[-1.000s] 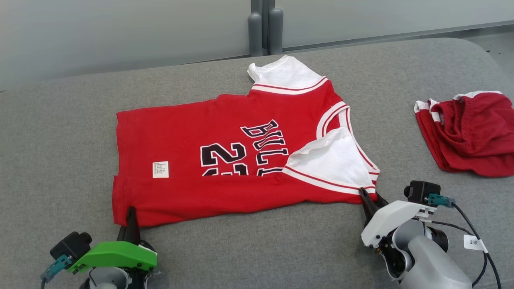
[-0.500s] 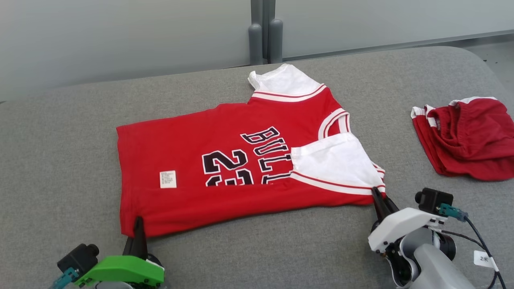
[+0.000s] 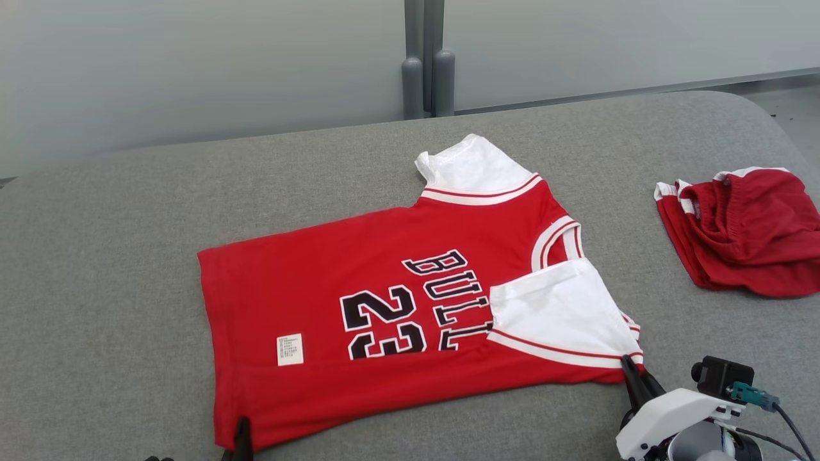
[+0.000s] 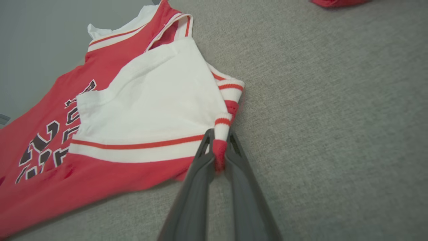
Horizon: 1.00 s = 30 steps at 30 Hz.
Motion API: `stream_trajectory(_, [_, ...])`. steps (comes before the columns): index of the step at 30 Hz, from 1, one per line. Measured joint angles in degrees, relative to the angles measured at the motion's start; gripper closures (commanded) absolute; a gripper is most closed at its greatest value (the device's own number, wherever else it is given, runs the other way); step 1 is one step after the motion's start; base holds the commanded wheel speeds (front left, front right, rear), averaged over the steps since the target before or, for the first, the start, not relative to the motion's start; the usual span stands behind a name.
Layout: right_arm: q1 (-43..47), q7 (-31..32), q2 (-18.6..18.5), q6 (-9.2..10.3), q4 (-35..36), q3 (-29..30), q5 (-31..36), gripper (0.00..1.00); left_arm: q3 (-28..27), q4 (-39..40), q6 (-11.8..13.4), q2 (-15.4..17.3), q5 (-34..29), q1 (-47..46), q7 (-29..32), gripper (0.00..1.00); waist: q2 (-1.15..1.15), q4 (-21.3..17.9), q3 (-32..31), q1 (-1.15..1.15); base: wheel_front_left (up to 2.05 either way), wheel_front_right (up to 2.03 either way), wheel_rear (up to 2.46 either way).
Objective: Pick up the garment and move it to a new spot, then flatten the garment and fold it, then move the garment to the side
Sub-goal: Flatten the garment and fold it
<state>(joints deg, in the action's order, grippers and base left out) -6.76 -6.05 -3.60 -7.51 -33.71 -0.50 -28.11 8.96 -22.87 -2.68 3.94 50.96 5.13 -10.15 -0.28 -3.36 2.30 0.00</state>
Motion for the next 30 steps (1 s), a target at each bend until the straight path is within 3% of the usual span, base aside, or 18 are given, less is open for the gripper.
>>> stream_trajectory(5, [1.9, 1.8, 0.6, 0.00, 3.2, 1.2, 0.7, 1.00, 0.0, -0.1, 1.3, -0.1, 0.3, 0.8, 0.1, 1.00, 0.00, 0.2, -0.8, 0.00, 0.00, 0.00, 0.00])
stream_trajectory(7, [2.2, 2.0, 0.7, 0.00, 4.0, 1.3, 1.0, 1.00, 0.0, -0.7, 1.7, -0.1, 0.3, 0.8, 0.1, 0.83, 0.00, 0.3, -1.1, 0.00, 0.00, 0.00, 0.00])
stream_trajectory(8, [2.4, 2.1, 0.7, 0.00, 4.4, 1.3, 1.1, 0.88, 0.1, -1.0, 1.8, -0.1, 0.3, 0.8, 0.1, 0.75, 0.00, 0.3, -1.3, 0.00, 0.00, 0.00, 0.00])
stream_trajectory(9, [2.6, 2.1, 0.8, 0.00, 4.6, 1.3, 1.2, 0.63, 0.1, -1.2, 1.8, -0.2, 0.3, 0.8, 0.1, 0.62, 0.00, 0.3, -1.4, 0.00, 0.00, 0.00, 0.00])
stream_trajectory(10, [3.0, 1.9, 0.8, 0.00, 5.0, 1.3, 1.6, 0.27, 0.2, -1.4, 1.8, -0.2, 0.3, 0.8, 0.0, 0.47, 0.00, 0.3, -1.6, 0.00, 0.00, 0.00, 0.00])
stream_trajectory(11, [3.2, 1.9, 0.8, 0.00, 5.1, 1.4, 1.9, 0.00, 0.2, -1.5, 1.9, -0.2, 0.3, 0.8, 0.0, 0.00, 0.00, 0.3, -1.7, 0.00, 0.00, 0.00, 0.00])
stream_trajectory(19, [5.4, 1.4, 0.8, 0.02, 8.9, 3.6, 3.6, 0.00, -0.3, -0.5, 3.2, 1.7, -1.2, 1.4, -1.1, 0.00, 0.00, -0.1, -2.0, 0.00, 0.00, 0.00, 0.00])
stream_trajectory(24, [6.0, 1.2, 0.8, 0.02, 13.8, 5.8, 6.1, 0.00, 0.1, 1.9, 4.5, 5.3, -4.2, 0.0, -0.6, 0.00, 0.00, -0.5, -1.9, 0.00, 0.00, 0.00, 0.00])
stream_trajectory(30, [6.3, 3.4, 0.8, 0.02, 21.6, 5.4, 9.2, 0.00, 2.7, 4.0, 5.6, 10.3, -8.4, -7.8, 5.2, 0.00, 0.00, -1.1, -1.1, 0.00, 0.00, 0.00, 0.00])
